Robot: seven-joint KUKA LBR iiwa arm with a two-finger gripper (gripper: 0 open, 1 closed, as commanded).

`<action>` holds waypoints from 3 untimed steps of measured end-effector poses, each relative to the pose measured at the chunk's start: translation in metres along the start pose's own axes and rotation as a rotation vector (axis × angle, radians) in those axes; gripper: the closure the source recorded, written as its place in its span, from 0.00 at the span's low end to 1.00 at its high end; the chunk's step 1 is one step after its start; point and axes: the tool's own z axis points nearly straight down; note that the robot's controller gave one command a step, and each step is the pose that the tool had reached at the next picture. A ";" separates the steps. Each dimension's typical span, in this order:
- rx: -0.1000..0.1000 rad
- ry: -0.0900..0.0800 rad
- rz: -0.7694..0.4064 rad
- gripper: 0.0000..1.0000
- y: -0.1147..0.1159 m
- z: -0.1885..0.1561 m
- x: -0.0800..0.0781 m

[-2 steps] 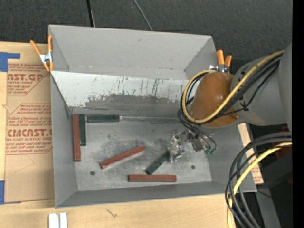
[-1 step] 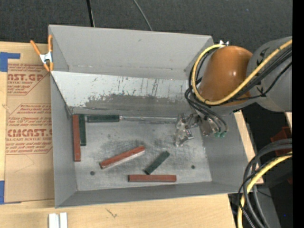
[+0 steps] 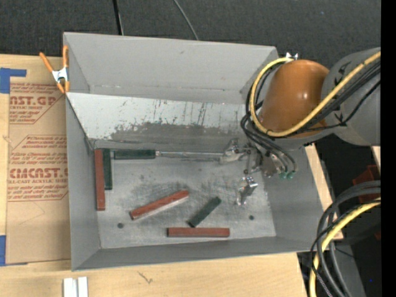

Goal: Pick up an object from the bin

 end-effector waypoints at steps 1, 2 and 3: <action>0.000 0.000 0.000 0.00 0.000 0.000 0.000; 0.000 0.002 -0.294 1.00 0.021 0.085 0.010; 0.000 0.002 -0.294 1.00 0.021 0.085 0.010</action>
Offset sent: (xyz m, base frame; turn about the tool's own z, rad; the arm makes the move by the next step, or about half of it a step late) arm -0.0156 0.0188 -0.0891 -0.2953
